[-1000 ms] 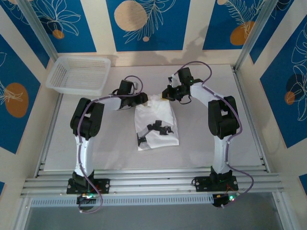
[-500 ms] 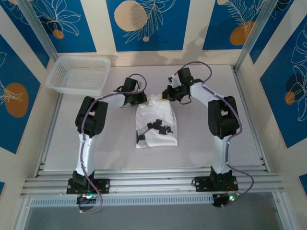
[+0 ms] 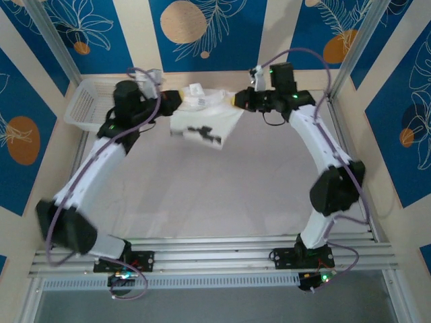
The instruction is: Fold the inside-out t-shirt
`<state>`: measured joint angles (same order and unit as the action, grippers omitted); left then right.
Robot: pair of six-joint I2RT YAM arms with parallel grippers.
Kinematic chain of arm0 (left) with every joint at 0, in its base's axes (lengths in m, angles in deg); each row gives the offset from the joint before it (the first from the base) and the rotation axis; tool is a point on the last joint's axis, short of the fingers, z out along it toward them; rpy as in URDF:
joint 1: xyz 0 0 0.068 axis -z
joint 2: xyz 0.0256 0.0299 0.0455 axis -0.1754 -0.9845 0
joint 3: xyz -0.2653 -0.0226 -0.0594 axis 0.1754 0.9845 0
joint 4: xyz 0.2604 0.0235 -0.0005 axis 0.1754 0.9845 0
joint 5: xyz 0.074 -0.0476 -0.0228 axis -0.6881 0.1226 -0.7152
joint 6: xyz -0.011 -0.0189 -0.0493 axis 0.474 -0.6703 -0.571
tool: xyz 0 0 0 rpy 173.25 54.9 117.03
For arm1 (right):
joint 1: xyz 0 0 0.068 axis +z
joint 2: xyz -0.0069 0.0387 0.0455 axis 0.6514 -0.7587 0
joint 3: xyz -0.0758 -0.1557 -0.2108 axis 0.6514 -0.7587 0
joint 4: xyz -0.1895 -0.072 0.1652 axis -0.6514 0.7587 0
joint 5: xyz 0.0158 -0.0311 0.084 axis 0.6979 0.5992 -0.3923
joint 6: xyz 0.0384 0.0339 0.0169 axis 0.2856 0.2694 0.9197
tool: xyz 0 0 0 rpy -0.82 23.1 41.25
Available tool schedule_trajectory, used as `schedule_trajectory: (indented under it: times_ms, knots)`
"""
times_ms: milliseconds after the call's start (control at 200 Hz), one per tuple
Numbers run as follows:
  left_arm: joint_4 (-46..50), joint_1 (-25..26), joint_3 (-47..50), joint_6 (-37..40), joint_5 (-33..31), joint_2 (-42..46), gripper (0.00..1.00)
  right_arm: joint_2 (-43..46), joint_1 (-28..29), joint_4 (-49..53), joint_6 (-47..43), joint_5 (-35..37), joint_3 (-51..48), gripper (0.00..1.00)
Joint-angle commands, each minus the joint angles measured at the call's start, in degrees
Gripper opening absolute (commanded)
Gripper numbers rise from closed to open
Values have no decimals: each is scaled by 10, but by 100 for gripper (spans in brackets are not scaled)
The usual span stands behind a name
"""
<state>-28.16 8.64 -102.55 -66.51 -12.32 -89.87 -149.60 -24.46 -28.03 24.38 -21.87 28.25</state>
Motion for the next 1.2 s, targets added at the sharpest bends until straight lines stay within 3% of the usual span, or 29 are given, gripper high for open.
schedule_trajectory:
  times_ms: [0, 105, 200, 305, 470, 710, 845, 1045, 1105, 1195]
  knots:
    - [-2, 11, 118, 11, -9, 38, 0, 61, 20, -67, -13, -6, -94, 0]
    - [-29, 26, 246, -2, -26, 75, 0, 90, 42, -171, -11, 4, -258, 0]
    - [-45, 43, 335, -24, -20, 84, 0, 89, 65, -194, -8, 2, -367, 1]
    - [-31, 71, 385, -31, -10, 84, 0, 99, 75, -215, 31, -17, -466, 2]
    - [34, 91, 414, -31, -59, 115, 0, 155, 88, -222, 63, -32, -560, 2]
    - [63, 93, 378, -18, -162, 126, 0, 152, 85, -198, 54, 19, -511, 2]
    - [99, 92, 331, -7, -269, 54, 0, 82, 74, -214, 48, 61, -461, 2]
    - [47, 92, 284, 16, -309, -83, 0, -51, 73, -254, 28, 85, -413, 8]
    - [27, 92, 283, 8, -311, -118, 9, -85, 73, -254, 30, 76, -397, 13]
    - [7, 91, 279, 9, -308, -146, 28, -98, 71, -231, 29, 74, -376, 29]
